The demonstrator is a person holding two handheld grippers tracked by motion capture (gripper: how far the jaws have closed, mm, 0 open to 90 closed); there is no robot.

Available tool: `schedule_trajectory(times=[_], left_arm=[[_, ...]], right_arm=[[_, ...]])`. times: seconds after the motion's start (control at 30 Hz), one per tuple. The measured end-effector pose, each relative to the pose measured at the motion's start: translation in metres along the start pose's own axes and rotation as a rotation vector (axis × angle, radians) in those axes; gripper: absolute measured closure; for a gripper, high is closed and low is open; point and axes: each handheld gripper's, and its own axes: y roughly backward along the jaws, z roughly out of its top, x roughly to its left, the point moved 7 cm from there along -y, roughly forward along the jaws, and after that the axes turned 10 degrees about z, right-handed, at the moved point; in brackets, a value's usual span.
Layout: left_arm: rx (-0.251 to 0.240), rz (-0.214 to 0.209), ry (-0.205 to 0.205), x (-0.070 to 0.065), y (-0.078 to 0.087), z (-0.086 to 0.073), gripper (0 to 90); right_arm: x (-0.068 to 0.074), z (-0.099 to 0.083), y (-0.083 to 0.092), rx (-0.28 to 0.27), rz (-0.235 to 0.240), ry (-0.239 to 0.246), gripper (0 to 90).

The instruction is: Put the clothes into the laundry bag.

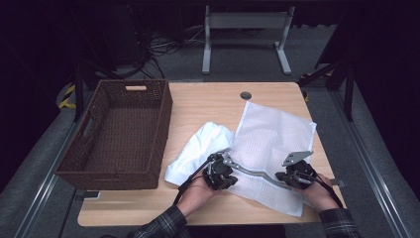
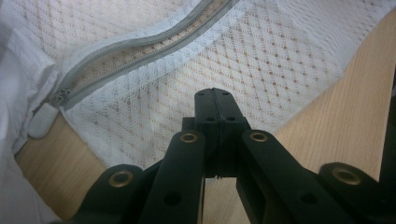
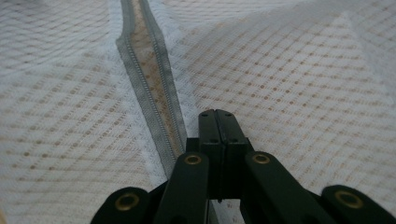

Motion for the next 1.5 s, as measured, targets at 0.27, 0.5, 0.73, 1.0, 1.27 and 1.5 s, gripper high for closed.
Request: schedule_trajectory(times=[0.27, 0.5, 0.73, 1.0, 1.27, 1.5], left_arm=[[0.017, -0.024, -0.038, -0.004, 0.006, -0.006, 90.0], [0.020, -0.037, -0.071, -0.015, 0.004, -0.007, 90.0], [0.048, -0.007, -0.080, -0.012, -0.004, -0.012, 90.0], [0.052, 0.056, -0.061, 0.007, -0.002, -0.014, 90.0], [0.034, 0.044, -0.041, 0.010, -0.002, -0.016, 90.0], [0.036, 0.039, -0.039, 0.011, -0.002, -0.016, 90.0]], right_arm=[[0.029, 0.005, -0.007, 0.008, 0.051, 0.059, 90.0], [0.048, 0.015, -0.016, 0.022, 0.089, 0.120, 90.0], [0.050, 0.014, -0.016, 0.023, 0.097, 0.126, 90.0], [0.045, 0.019, -0.004, -0.030, 0.081, 0.095, 82.6], [0.048, 0.047, -0.009, -0.126, 0.073, 0.075, 59.5], [0.049, 0.062, -0.030, -0.102, 0.069, 0.097, 54.2]])
